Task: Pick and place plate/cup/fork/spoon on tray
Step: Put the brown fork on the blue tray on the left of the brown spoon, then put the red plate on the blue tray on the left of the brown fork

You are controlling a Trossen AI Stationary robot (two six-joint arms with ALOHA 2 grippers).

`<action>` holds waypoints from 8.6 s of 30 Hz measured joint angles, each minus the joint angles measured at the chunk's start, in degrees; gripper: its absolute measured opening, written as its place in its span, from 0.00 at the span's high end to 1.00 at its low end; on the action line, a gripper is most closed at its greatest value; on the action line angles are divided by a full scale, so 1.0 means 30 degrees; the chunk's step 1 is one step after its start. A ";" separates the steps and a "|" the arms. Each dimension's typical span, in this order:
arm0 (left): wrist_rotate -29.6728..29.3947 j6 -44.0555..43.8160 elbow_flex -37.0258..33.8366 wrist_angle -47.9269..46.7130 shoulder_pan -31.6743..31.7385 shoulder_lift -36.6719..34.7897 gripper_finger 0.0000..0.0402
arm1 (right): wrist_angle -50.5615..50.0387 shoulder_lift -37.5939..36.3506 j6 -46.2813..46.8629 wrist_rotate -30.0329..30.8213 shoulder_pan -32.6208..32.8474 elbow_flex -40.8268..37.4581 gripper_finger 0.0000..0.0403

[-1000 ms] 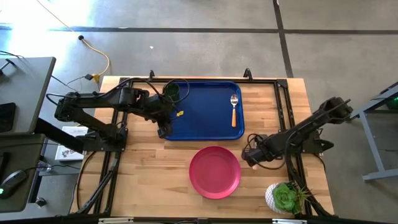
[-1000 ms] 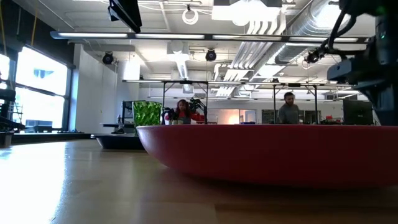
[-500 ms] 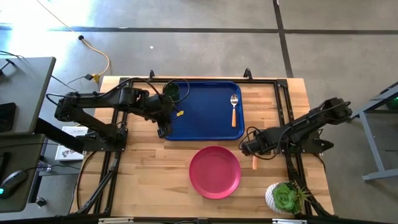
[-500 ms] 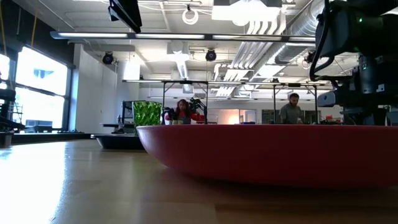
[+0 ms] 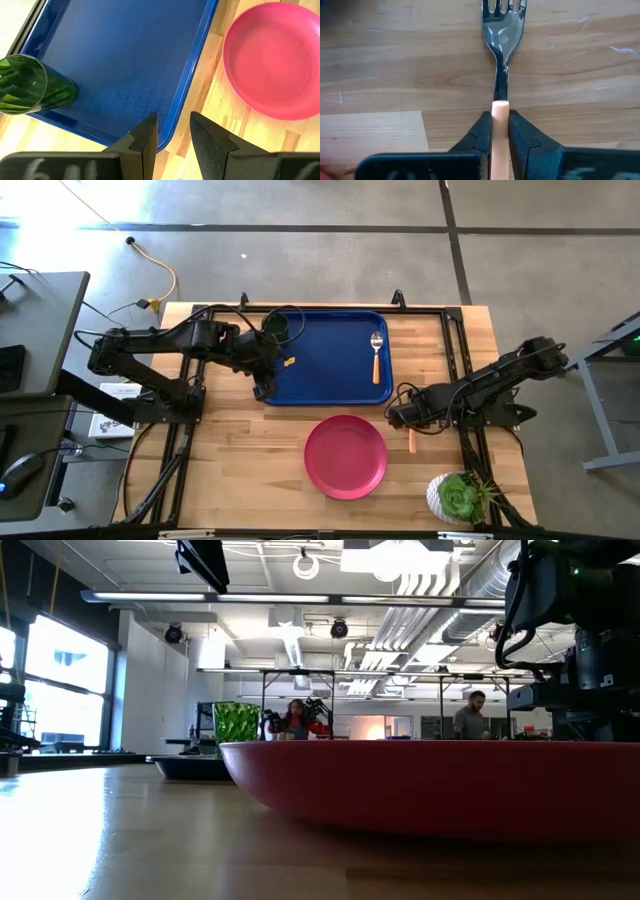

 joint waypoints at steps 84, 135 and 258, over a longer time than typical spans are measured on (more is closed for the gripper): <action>-0.0933 0.4009 0.0000 0.0073 0.8502 0.0073 0.74 | 0.0412 0.8080 -1.4414 0.1013 -1.4068 1.0969 0.96; -0.0933 0.4329 -0.0007 0.0073 0.8502 0.0073 0.74 | 0.0700 0.8918 -1.5404 0.1162 -1.4083 1.0961 0.86; 0.0811 -1.2182 -0.0018 0.5799 -0.4540 0.8881 0.72 | -0.4088 -0.2072 -2.4076 0.3227 -0.4337 0.9759 0.69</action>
